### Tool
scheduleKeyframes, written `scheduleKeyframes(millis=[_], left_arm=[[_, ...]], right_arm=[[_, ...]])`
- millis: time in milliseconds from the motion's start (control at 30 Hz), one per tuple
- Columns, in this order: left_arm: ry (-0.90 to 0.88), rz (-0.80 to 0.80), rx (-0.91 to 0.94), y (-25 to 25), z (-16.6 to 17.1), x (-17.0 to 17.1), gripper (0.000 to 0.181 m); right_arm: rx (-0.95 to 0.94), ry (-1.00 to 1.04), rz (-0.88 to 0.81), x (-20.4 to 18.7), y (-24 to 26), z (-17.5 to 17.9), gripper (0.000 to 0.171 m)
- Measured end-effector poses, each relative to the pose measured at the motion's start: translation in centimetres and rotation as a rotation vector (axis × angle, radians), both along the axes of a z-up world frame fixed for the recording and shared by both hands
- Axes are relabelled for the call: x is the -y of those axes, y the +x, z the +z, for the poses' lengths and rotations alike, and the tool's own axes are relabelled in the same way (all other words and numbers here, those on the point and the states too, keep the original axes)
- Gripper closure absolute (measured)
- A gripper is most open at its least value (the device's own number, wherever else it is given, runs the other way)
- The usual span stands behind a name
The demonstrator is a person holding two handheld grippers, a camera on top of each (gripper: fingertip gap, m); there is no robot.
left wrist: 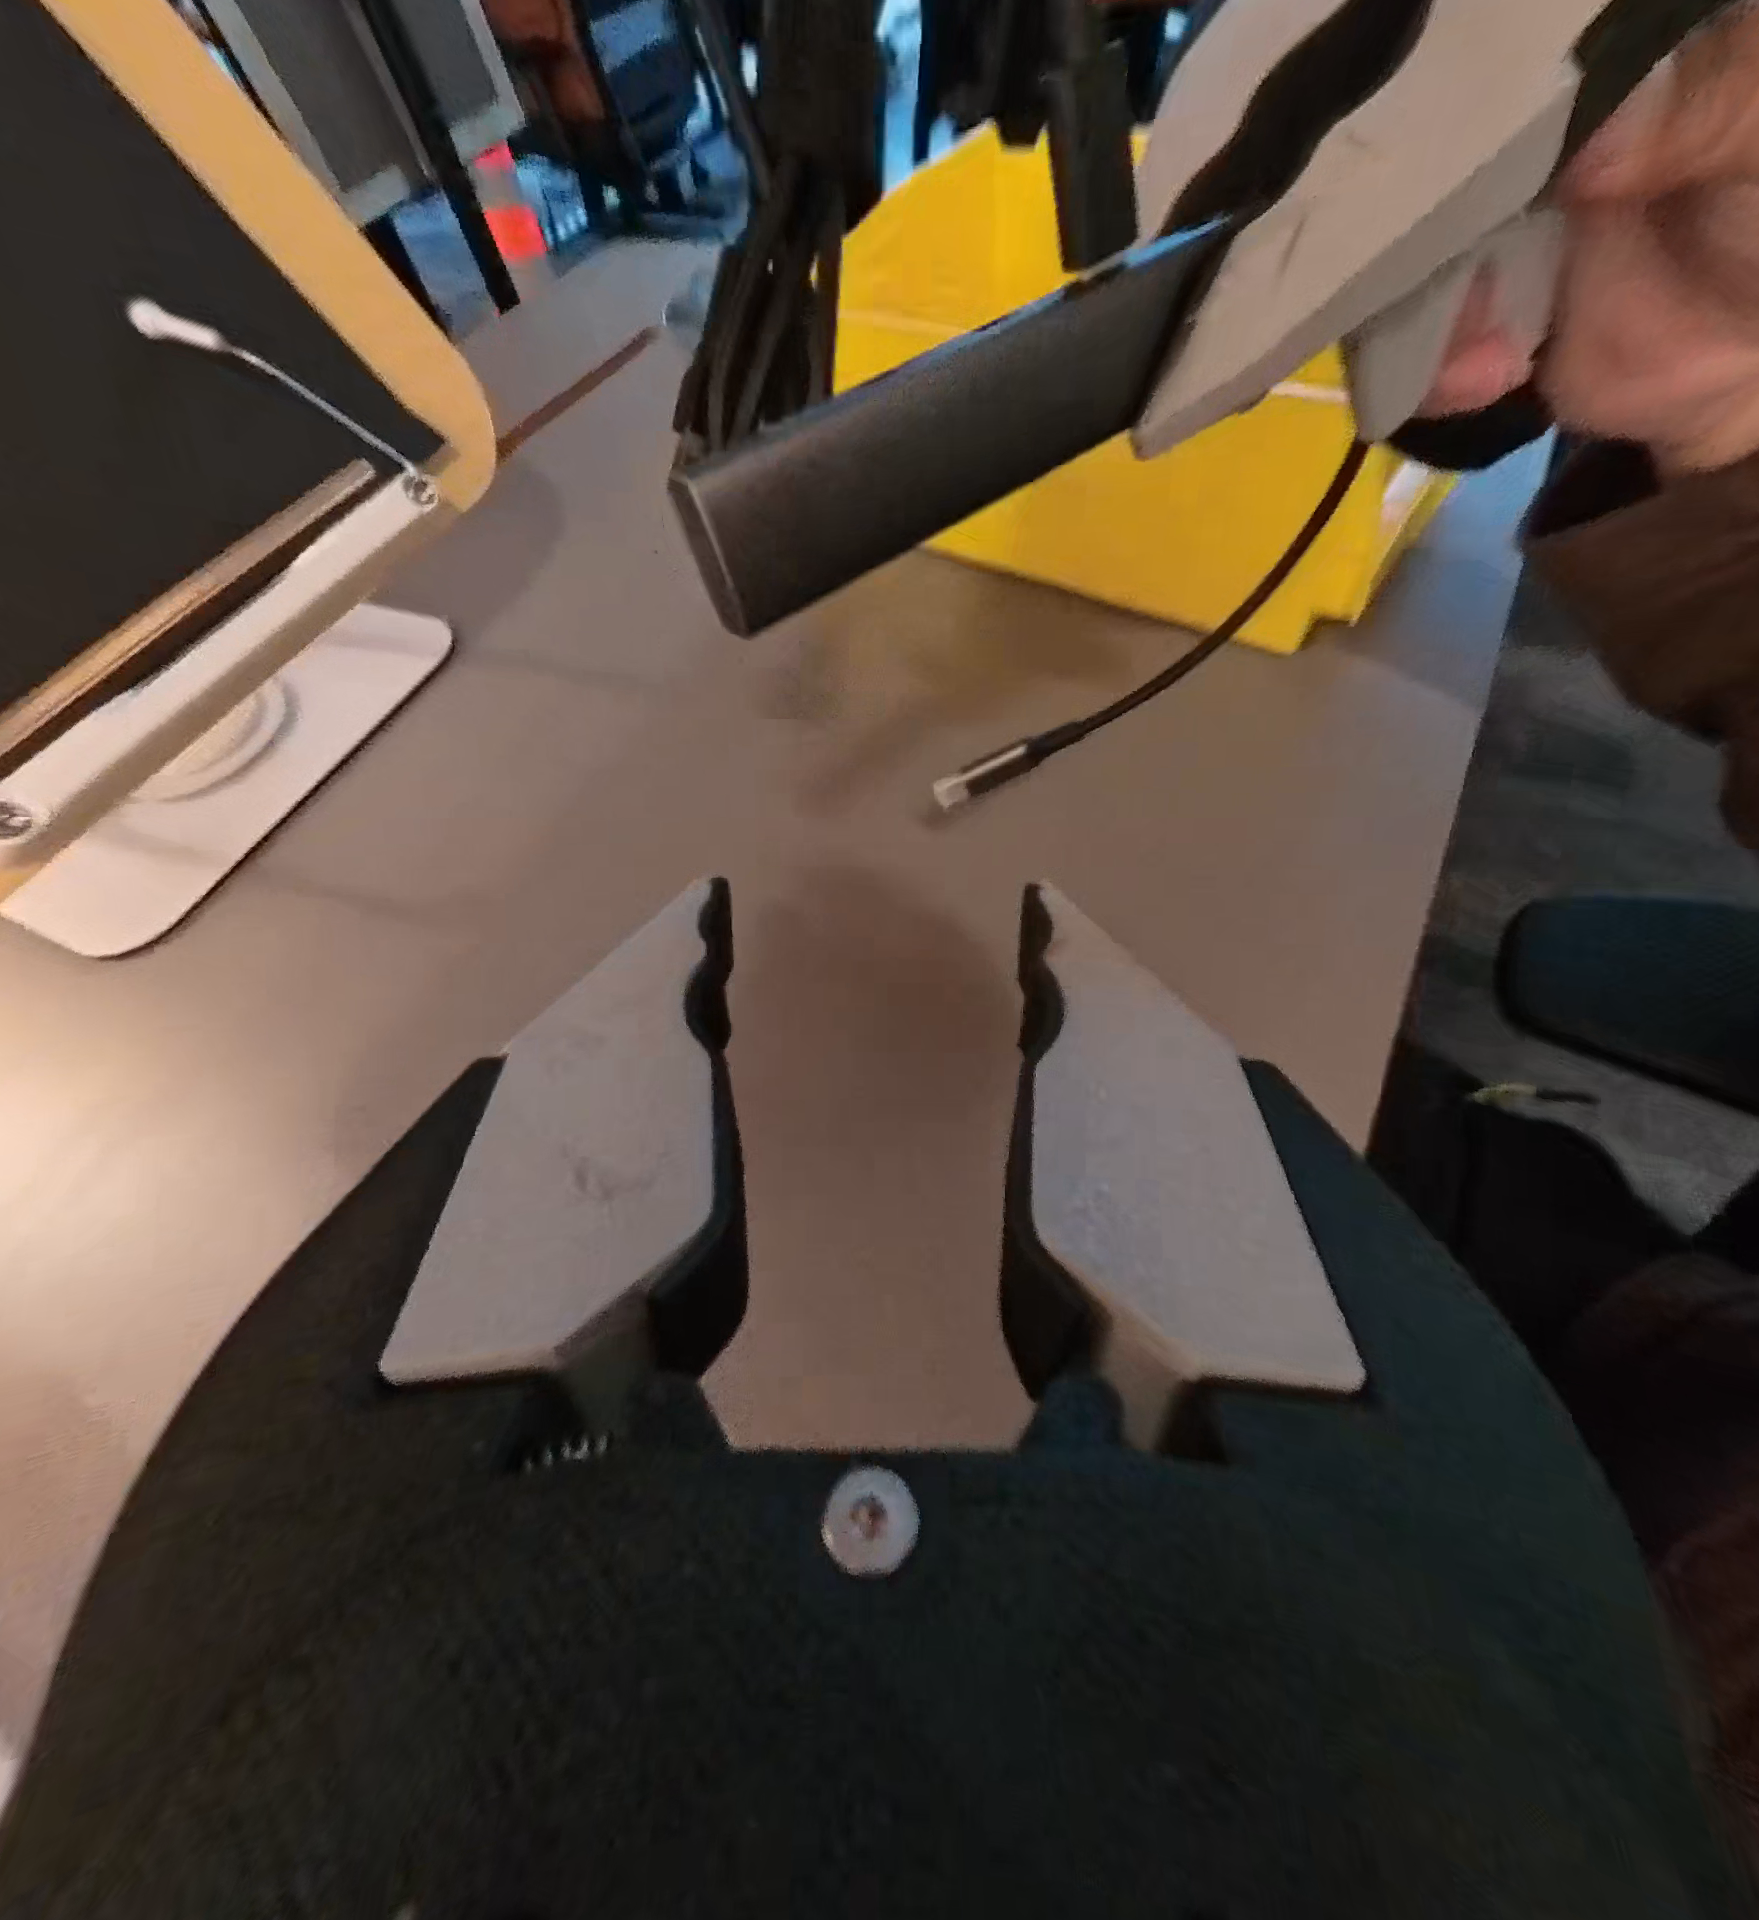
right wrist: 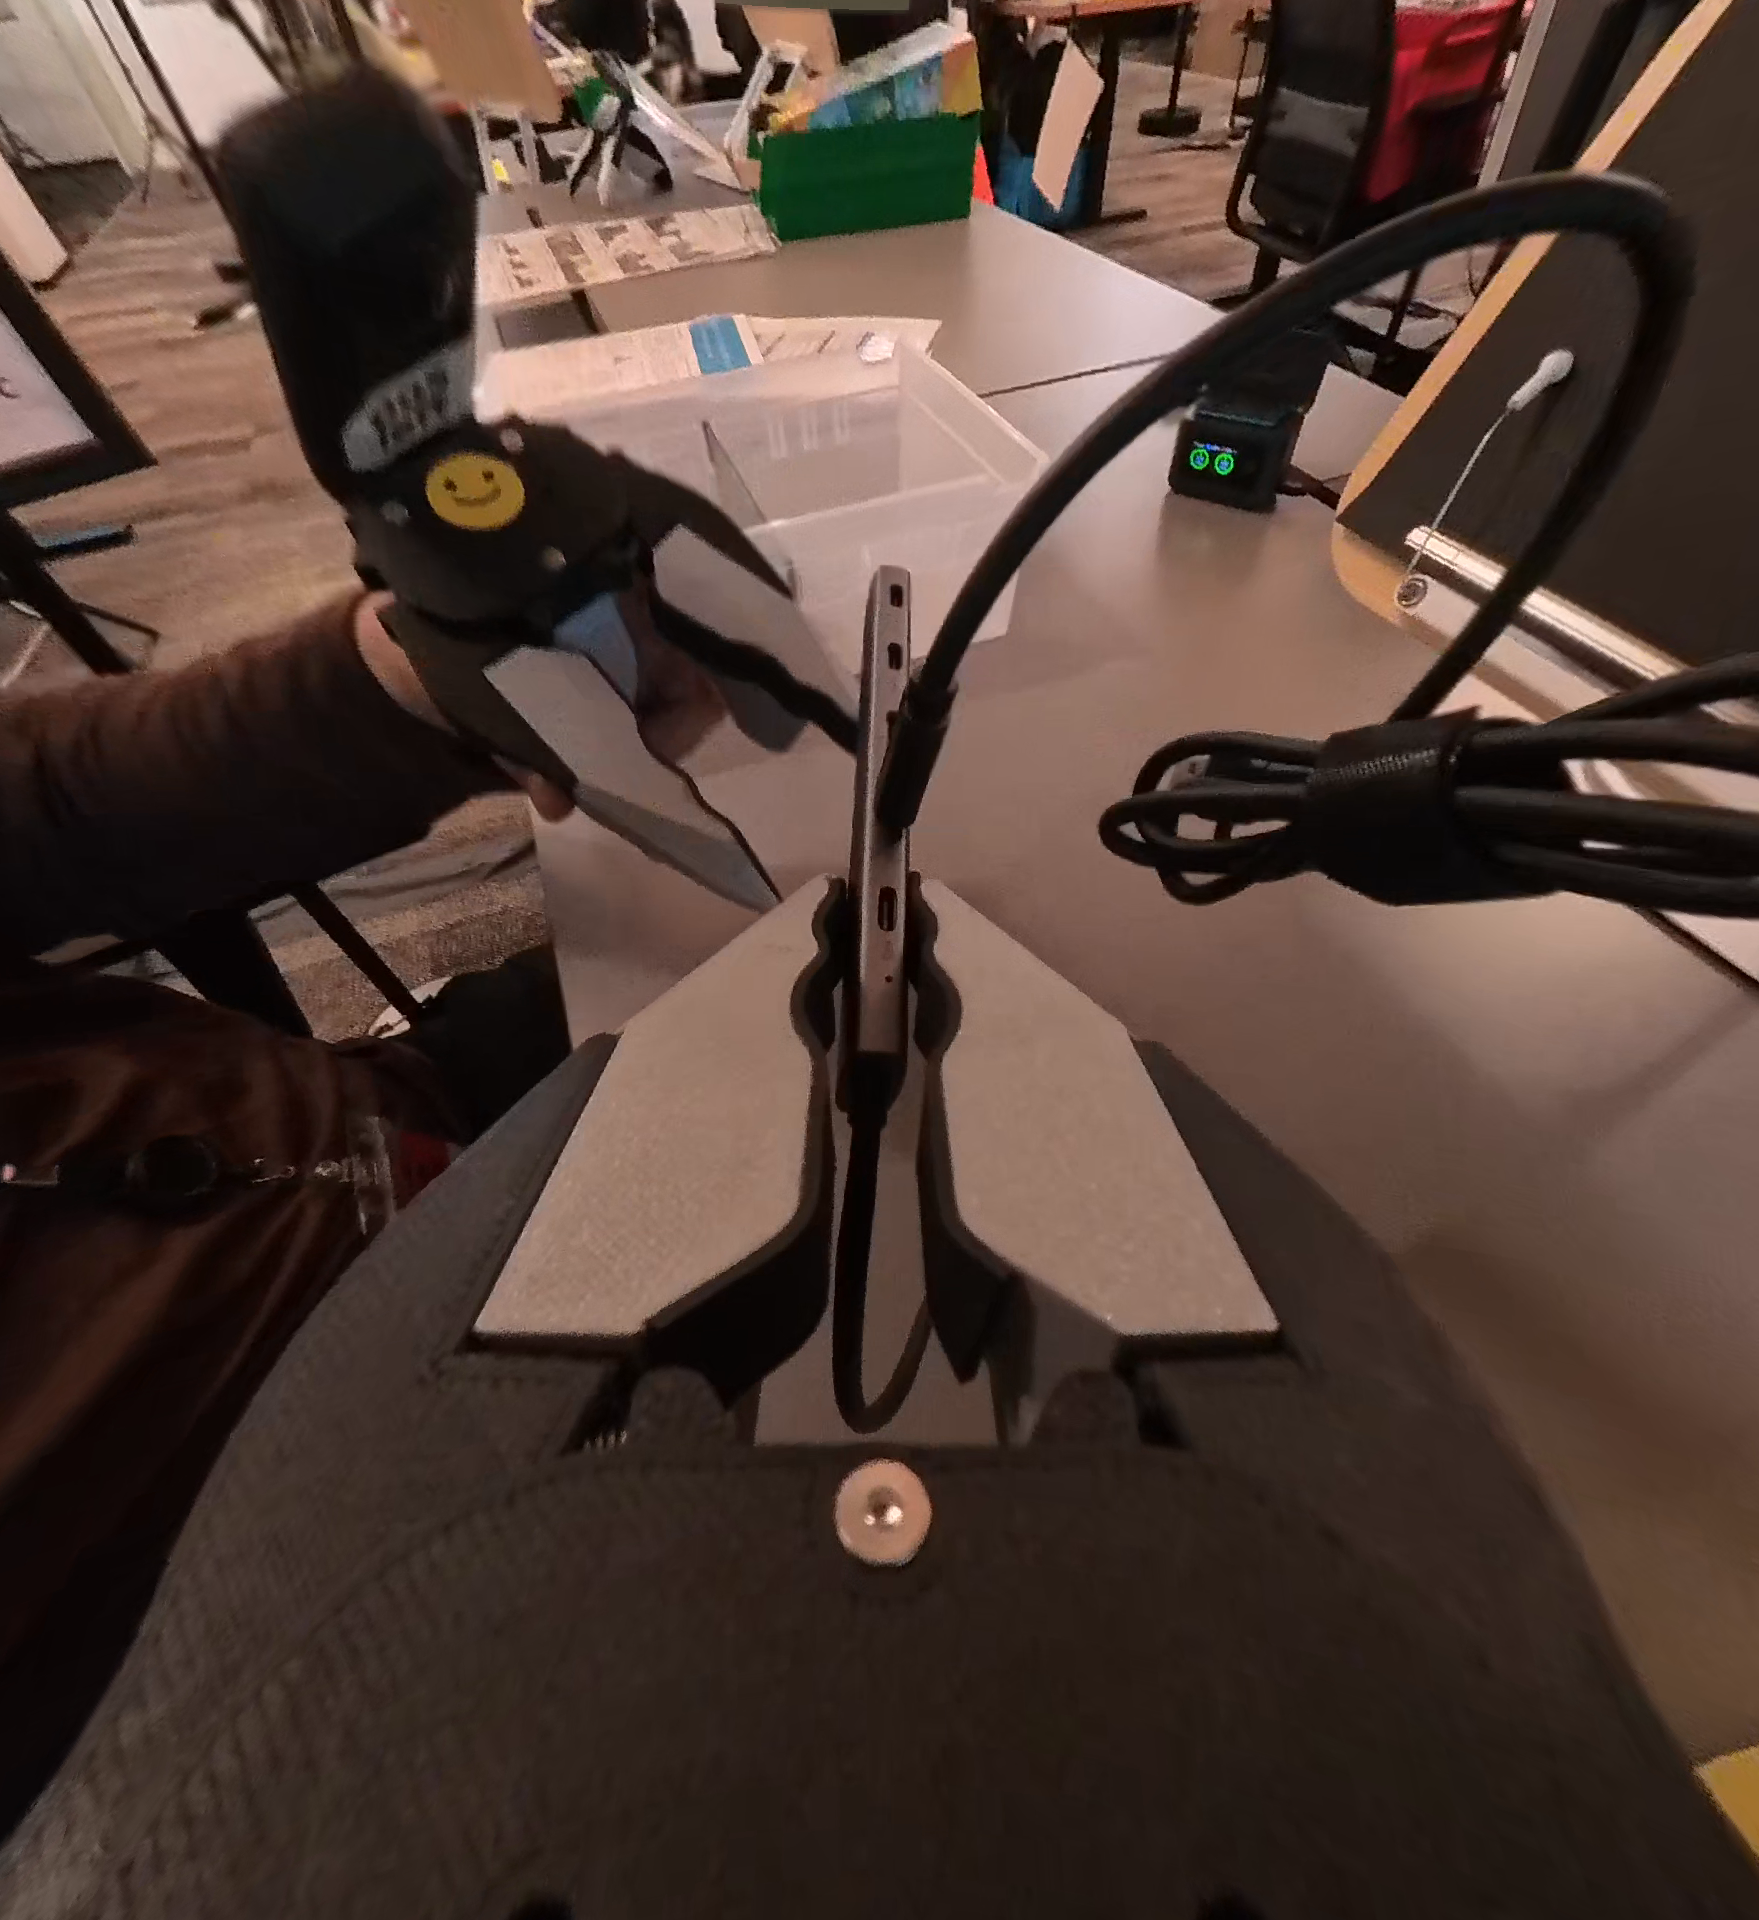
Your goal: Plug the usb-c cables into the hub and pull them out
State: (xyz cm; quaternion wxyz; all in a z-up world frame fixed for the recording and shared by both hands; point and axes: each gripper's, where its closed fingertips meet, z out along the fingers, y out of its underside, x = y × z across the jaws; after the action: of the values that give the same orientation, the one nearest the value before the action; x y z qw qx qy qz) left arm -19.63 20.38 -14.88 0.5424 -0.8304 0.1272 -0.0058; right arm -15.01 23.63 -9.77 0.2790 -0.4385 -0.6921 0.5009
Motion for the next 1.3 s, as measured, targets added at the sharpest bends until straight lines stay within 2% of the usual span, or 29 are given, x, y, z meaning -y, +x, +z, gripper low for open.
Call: scheduleKeyframes(millis=[33, 200, 300, 400, 500, 600, 733, 833, 967, 1200, 1300], left_arm=[[0.032, 0.004, 0.017, 0.3, -0.3, -0.2, 0.129], [0.044, -0.138, 0.101, 2.1, -4.1, -1.7, 0.136], [0.135, -0.251, 0.180, 2.2, -4.3, -2.2, 0.147], [0.180, -0.463, 0.391, 3.4, -2.6, -0.8, 0.154], [0.249, -0.463, 0.437, 2.8, -1.5, -0.4, 0.153], [0.293, -0.471, 0.400, 3.0, -1.2, 0.1, 0.145], [0.369, -0.474, 0.350, 3.4, -0.6, 1.1, 0.144], [0.396, -0.478, 0.371, 3.7, -0.2, 1.6, 0.150], [0.392, -0.515, 0.404, 3.8, -0.1, 1.9, 0.176], [0.398, -0.533, 0.450, 3.9, 0.3, 2.0, 0.165], [0.399, -0.531, 0.453, 3.7, 0.3, 1.9, 0.173]], right_arm=[[-0.003, -0.005, 0.007, 0.1, 0.1, 0.1, 0.163], [0.004, -0.009, 0.007, 0.2, 0.0, -0.3, 0.163], [-0.003, -0.012, 0.039, 0.6, -0.1, -0.4, 0.163], [0.009, -0.020, 0.084, 1.2, -0.3, -0.9, 0.163], [0.028, -0.036, 0.118, 1.7, -0.7, -1.5, 0.162], [0.034, -0.039, 0.166, 2.8, -0.9, -2.0, 0.163], [0.069, -0.007, 0.219, 4.3, -1.1, -3.3, 0.164], [0.108, 0.038, 0.222, 4.9, -1.6, -4.7, 0.163], [0.107, 0.017, 0.277, 5.9, -1.6, -4.9, 0.163], [0.167, 0.147, 0.297, 5.5, -0.7, -7.0, 0.164], [0.171, 0.115, 0.277, 5.6, -1.3, -6.7, 0.164]])
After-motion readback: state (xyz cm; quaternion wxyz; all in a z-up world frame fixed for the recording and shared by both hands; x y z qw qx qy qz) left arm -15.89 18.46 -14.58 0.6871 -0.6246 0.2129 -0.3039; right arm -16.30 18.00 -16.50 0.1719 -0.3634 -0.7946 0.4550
